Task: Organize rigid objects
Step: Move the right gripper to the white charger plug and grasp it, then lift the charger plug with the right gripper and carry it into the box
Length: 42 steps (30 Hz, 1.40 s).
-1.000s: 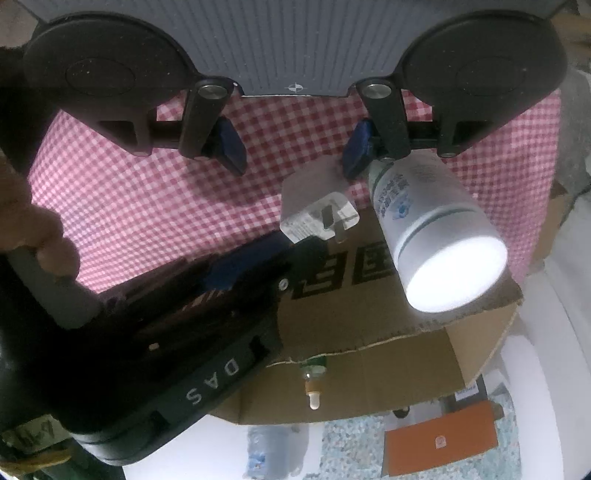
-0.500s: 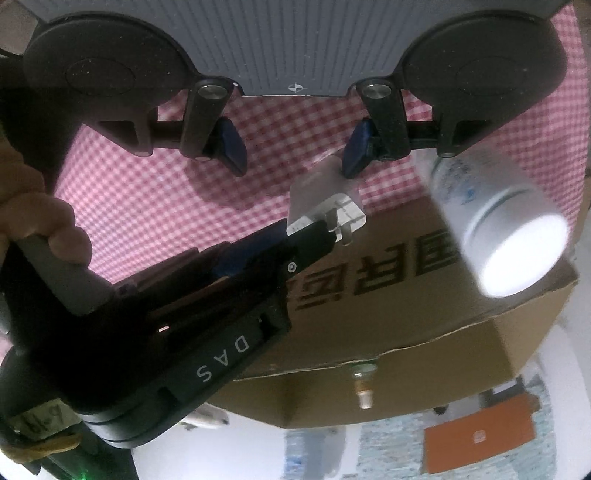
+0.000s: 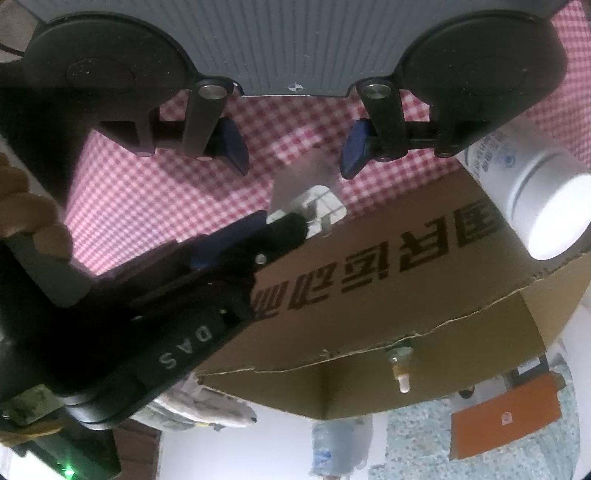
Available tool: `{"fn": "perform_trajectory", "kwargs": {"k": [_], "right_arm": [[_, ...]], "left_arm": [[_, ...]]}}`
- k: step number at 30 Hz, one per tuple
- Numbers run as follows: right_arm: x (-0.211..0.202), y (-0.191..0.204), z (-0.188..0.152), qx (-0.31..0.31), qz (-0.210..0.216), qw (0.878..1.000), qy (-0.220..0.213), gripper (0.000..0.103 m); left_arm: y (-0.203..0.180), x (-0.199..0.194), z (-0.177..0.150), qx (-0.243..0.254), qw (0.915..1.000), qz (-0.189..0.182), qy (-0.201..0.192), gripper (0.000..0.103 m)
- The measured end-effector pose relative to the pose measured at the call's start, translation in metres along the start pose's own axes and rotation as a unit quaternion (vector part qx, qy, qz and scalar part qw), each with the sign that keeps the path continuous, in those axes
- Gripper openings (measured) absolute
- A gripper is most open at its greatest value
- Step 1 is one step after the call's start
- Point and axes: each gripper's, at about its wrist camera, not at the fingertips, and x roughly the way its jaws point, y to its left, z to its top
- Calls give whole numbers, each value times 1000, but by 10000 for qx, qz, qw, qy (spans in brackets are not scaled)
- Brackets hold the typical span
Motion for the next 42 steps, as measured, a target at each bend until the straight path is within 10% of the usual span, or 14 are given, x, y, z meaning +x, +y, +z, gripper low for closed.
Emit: {"fn": "perform_trajectory", "kwargs": {"k": [42], "right_arm": [[-12, 4, -4, -182, -34, 9997, -189, 29]], "left_arm": [[-6, 15, 8, -118, 9998, 118, -49, 32]]}}
